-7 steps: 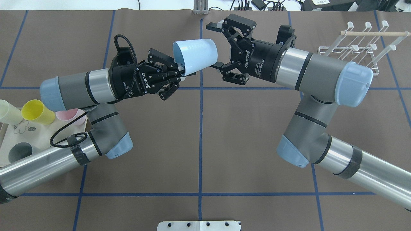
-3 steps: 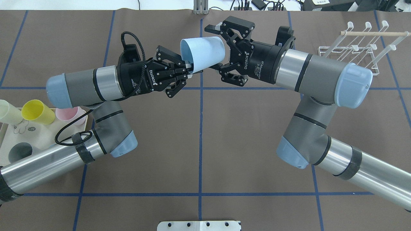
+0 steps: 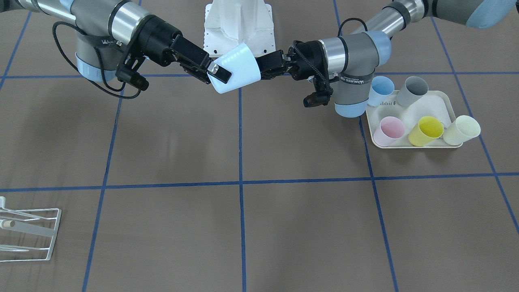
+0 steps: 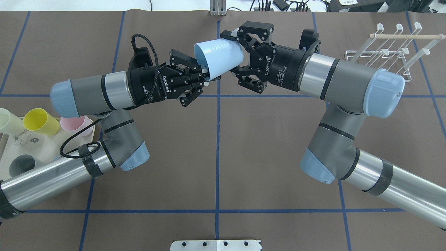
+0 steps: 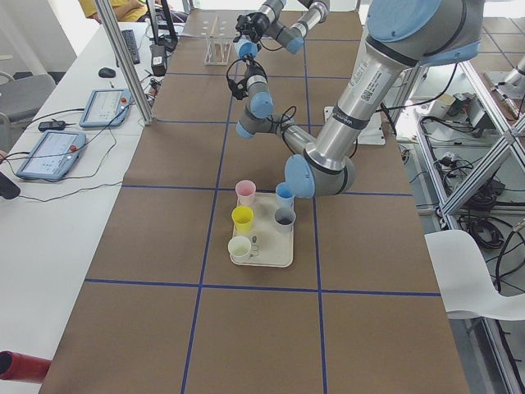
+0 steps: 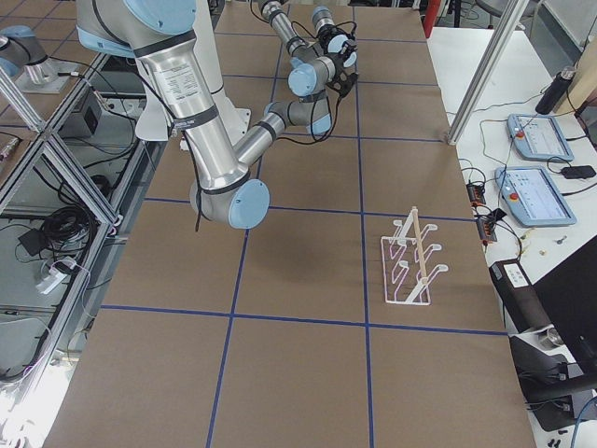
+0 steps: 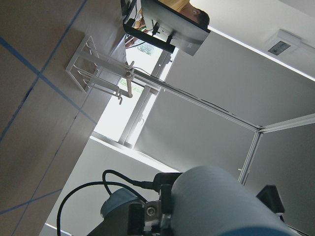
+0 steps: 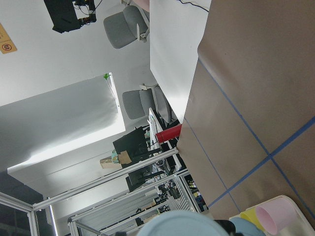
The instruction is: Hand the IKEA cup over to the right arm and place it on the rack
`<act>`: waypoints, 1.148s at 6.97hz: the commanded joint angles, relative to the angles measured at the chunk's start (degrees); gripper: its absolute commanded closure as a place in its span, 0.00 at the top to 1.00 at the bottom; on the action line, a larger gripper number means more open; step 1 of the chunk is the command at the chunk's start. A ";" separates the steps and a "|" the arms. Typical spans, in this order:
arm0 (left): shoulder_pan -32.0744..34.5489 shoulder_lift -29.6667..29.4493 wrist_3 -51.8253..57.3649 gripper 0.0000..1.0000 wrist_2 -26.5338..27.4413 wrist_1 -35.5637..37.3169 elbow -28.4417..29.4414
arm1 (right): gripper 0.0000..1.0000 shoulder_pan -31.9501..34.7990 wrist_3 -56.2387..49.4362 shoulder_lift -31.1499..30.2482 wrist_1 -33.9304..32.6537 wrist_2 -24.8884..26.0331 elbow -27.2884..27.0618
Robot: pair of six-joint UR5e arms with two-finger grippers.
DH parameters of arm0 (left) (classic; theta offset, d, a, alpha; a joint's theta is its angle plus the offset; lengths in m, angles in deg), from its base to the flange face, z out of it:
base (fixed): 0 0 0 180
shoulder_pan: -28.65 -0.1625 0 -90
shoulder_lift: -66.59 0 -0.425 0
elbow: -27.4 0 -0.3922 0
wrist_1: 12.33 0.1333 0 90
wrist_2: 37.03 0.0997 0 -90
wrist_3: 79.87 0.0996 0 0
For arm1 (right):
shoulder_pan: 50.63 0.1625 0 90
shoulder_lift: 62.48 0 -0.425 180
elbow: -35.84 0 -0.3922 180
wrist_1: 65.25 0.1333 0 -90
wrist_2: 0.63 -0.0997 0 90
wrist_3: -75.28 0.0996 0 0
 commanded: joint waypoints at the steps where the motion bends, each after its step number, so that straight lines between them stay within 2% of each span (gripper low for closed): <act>1: 0.19 0.15 0.03 0.73 0.01 0.19 -0.30 | 0.00 0.17 0.24 -0.20 0.09 0.01 -0.19; 3: 1.24 0.58 0.81 0.73 0.18 0.28 -0.30 | 0.00 1.91 -0.02 -1.86 0.09 -0.25 -0.28; 5: 1.86 2.51 8.52 0.73 0.18 1.76 0.31 | 0.00 8.22 -1.15 -8.17 -0.78 -2.61 -0.37; 6: 1.86 3.91 9.77 0.73 0.18 1.86 0.23 | 0.00 11.65 -7.17 -11.94 -2.44 -3.41 -0.02; 8: 1.86 4.36 9.79 0.73 0.44 2.04 0.41 | 0.00 16.67 -33.64 -15.74 -15.31 -3.78 -0.36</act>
